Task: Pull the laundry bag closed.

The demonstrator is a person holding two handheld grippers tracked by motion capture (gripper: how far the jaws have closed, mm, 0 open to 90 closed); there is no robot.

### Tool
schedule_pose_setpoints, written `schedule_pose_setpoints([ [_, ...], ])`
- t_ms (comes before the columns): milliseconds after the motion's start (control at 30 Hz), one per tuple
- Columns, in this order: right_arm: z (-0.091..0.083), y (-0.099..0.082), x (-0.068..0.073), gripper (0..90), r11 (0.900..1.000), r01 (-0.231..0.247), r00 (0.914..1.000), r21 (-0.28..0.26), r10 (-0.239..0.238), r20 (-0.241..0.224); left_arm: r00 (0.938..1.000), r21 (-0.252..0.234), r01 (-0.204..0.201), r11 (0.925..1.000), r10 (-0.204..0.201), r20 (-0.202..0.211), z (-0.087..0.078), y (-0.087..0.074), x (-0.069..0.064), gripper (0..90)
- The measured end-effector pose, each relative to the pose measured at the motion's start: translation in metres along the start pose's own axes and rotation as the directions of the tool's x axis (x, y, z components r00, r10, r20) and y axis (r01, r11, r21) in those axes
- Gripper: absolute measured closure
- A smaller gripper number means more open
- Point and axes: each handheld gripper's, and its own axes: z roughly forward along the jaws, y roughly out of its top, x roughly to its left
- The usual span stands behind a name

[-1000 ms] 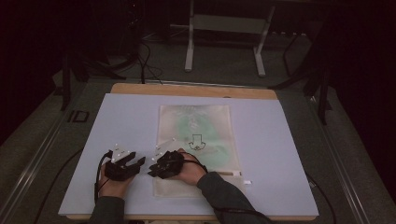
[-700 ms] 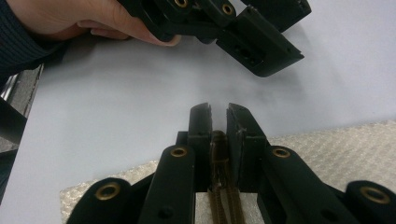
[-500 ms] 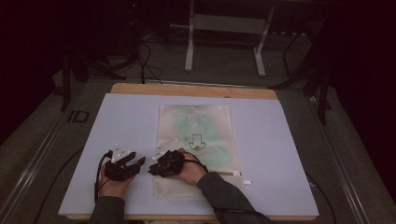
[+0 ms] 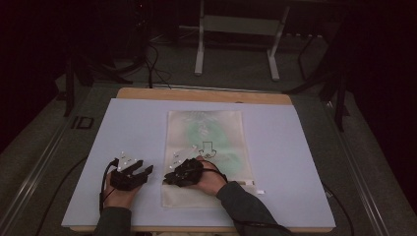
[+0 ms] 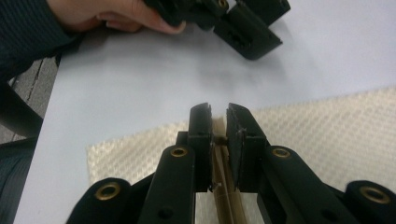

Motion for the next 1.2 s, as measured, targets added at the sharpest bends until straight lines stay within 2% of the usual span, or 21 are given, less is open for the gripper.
schedule_pose_setpoints([
  [367, -0.002, -0.009, -0.005, 78.3, 0.9997, -0.006, 0.9998, 0.022, 0.006, -0.020, 1.0000, 0.001, -0.002, 1.0000, 0.002, 0.001, 0.000, 0.000, 0.000, 51.5],
  [467, -0.001, -0.010, -0.008, 76.9, 0.9992, -0.011, 0.9992, 0.039, 0.013, -0.039, 1.0000, 0.001, -0.001, 1.0000, 0.001, 0.001, 0.000, 0.000, 0.000, 51.5],
  [700, 0.004, -0.009, -0.009, 80.8, 0.9980, -0.013, 0.9982, 0.062, 0.017, -0.058, 1.0000, 0.000, 0.000, 1.0000, 0.000, 0.007, 0.000, 0.000, -0.001, 51.5],
  [967, 0.005, -0.008, -0.011, 81.5, 0.9967, -0.014, 0.9973, 0.079, 0.020, -0.070, 0.9986, 0.002, -0.002, 1.0000, 0.002, 0.052, 0.000, 0.001, -0.004, 54.4],
  [1200, 0.006, -0.009, -0.012, 81.6, 0.9969, -0.016, 0.9970, 0.077, 0.021, -0.075, 0.9943, -0.012, 0.005, 0.9999, -0.003, 0.106, -0.004, 0.001, -0.006, 61.9],
])
